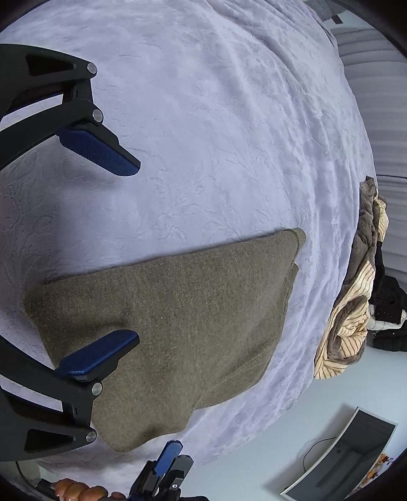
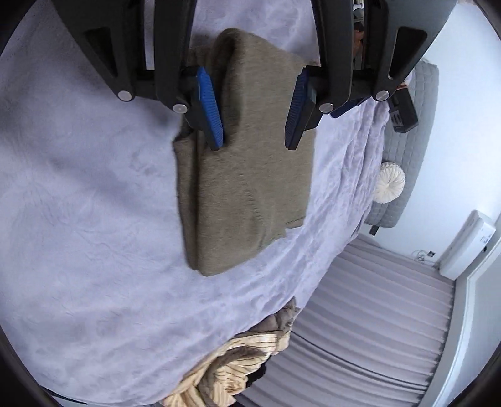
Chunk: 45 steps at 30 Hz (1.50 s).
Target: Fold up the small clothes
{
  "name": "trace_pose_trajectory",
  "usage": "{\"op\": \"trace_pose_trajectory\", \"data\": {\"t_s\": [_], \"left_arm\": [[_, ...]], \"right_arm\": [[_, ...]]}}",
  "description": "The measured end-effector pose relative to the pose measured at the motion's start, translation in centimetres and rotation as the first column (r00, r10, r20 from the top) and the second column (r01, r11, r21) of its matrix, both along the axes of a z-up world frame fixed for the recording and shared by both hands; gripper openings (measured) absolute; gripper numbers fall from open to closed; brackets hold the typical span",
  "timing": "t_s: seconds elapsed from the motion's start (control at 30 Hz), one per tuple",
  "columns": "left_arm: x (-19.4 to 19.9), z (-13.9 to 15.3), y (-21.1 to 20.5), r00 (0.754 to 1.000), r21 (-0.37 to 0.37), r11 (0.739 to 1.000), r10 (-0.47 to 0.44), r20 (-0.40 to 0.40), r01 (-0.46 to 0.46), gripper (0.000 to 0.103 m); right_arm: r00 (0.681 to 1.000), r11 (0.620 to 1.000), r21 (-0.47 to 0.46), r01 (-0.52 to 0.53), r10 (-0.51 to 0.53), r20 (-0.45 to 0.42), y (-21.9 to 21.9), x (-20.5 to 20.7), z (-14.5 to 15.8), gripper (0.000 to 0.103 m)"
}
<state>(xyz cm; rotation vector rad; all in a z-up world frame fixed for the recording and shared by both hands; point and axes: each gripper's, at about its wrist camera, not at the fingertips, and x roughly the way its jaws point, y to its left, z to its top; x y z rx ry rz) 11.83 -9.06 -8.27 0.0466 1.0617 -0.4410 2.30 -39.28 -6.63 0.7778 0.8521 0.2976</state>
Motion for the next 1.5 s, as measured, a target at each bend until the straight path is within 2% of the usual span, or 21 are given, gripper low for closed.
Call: {"op": "trace_pose_trajectory", "data": {"t_s": [0.07, 0.13, 0.17, 0.2, 0.23, 0.3, 0.37, 0.53, 0.73, 0.8, 0.93, 1.03, 1.07, 1.17, 1.5], "left_arm": [[-0.6, -0.9, -0.7, 1.0, 0.033, 0.999, -0.015, -0.011, 0.015, 0.099], [-1.3, -2.3, -0.9, 0.999, 0.06, 0.998, -0.018, -0.032, 0.02, 0.099], [-1.6, -2.8, -0.8, 0.999, 0.05, 0.999, -0.012, -0.038, 0.013, 0.099], [-1.8, -3.0, -0.6, 0.999, 0.034, 0.999, -0.002, -0.05, 0.004, 0.099], [-1.8, -3.2, -0.3, 0.997, 0.016, 1.0, 0.01, -0.072, -0.008, 0.099], [-1.9, -3.4, 0.4, 0.994, -0.006, 1.0, 0.03, -0.103, -0.031, 0.099], [-2.0, -3.2, 0.5, 0.994, 0.0, 1.0, 0.029, -0.103, -0.029, 0.099], [-2.7, -2.2, 0.2, 0.998, 0.049, 0.998, 0.028, -0.062, -0.025, 0.099], [-3.3, -1.0, 0.1, 1.0, 0.097, 0.995, 0.022, -0.018, -0.02, 0.099], [-3.5, -0.7, 0.2, 1.0, 0.096, 0.995, 0.016, -0.01, -0.015, 0.099], [-3.7, -0.4, 0.1, 1.0, 0.096, 0.995, 0.015, -0.003, -0.015, 0.099], [-3.8, -0.5, 0.1, 1.0, 0.097, 0.995, 0.016, -0.008, -0.015, 0.099], [-3.8, -0.5, 0.0, 1.0, 0.098, 0.995, 0.015, -0.009, -0.014, 0.099], [-3.8, -0.6, -0.1, 1.0, 0.097, 0.995, 0.016, -0.012, -0.015, 0.099], [-2.8, -1.2, -0.3, 0.999, 0.091, 0.996, 0.007, -0.034, -0.004, 0.099]], "right_arm": [[0.999, 0.996, -0.074, -0.054, 0.054, -0.009, 1.8, -0.9, 0.2, 0.035], [0.995, 0.978, -0.191, -0.088, 0.078, -0.061, 3.5, -1.2, -0.4, 0.034], [0.992, 0.964, -0.248, -0.099, 0.076, -0.099, 4.0, -1.3, -1.3, 0.031], [0.988, 0.952, -0.287, -0.106, 0.07, -0.136, 4.1, -1.5, -2.5, 0.018], [0.985, 0.95, -0.293, -0.105, 0.06, -0.161, 4.0, -1.6, -3.9, 0.012], [0.989, 0.964, -0.258, -0.06, 0.022, -0.145, 3.1, -2.3, -4.9, 0.001], [0.99, 0.972, -0.232, -0.04, 0.007, -0.14, 2.6, -2.5, -5.0, 0.0], [0.991, 0.959, -0.279, -0.055, 0.018, -0.134, 3.2, -3.1, -4.4, 0.0], [0.991, 0.974, -0.227, -0.026, -0.005, -0.132, 2.3, -4.2, -4.0, 0.0], [0.992, 0.976, -0.215, -0.015, -0.012, -0.122, 2.1, -4.9, -3.3, 0.005], [0.993, 0.973, -0.229, 0.016, -0.041, -0.108, 1.4, -5.9, -2.0, 0.006], [0.992, 0.975, -0.222, 0.033, -0.06, -0.115, 0.9, -6.3, -1.6, 0.012], [0.991, 0.976, -0.216, 0.038, -0.065, -0.118, 0.9, -6.3, -1.6, 0.019], [0.989, 0.975, -0.214, 0.052, -0.08, -0.126, 0.7, -6.1, -1.8, 0.048], [0.987, 0.979, -0.192, 0.063, -0.09, -0.133, 0.1, -4.8, -2.2, 0.051]]}}
